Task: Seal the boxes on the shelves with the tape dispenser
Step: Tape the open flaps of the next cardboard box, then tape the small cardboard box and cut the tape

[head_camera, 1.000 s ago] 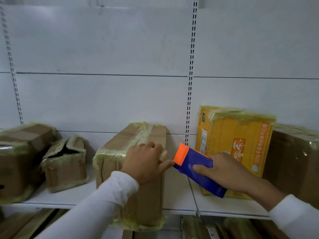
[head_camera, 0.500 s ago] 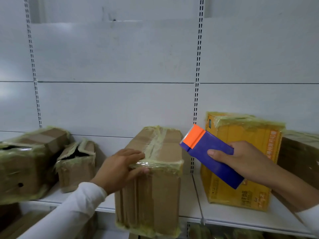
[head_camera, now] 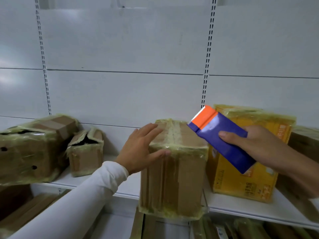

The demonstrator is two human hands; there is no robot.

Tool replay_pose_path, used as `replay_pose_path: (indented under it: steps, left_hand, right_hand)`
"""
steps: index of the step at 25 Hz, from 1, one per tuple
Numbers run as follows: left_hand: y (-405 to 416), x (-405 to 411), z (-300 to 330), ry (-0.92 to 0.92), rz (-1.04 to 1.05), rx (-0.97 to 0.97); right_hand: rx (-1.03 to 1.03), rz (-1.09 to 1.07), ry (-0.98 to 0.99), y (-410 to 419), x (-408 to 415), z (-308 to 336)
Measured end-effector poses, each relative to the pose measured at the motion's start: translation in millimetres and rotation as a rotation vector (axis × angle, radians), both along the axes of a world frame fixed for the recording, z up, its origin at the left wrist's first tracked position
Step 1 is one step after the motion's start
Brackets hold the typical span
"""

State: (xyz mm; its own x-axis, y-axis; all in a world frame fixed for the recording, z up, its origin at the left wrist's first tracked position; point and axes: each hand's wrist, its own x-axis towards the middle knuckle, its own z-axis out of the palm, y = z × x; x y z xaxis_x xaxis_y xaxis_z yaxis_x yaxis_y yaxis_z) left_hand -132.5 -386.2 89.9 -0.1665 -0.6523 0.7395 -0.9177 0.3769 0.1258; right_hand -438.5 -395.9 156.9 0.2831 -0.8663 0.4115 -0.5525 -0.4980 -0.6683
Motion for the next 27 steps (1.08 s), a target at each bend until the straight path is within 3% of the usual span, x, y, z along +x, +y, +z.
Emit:
replay_pose_path:
  steps: [2,5,13,21,27]
  left_hand:
    - [11.6,31.0,1.8,-0.050,0.028,-0.025]
    - [37.2,103.9,-8.1,-0.095,0.077,0.097]
    - [68.1,274.6,-24.7,-0.100,0.179,0.252]
    - [-6.7,299.0,-48.0,0.050,0.295,0.312]
    - [-62.6,314.7,-58.8,-0.004,0.454,0.431]
  right_hand:
    - [-0.044,0.005,-0.021,11.5,30.4,14.2]
    - [-0.072,0.061,-0.049,28.2,105.8,20.6]
    - [-0.056,0.123,0.062,22.5,295.5,-16.9]
    - [0.039,0.032,0.026,-20.1,340.1,-51.5]
    - [0.149,0.074,-0.054,-59.8,334.1,-70.5]
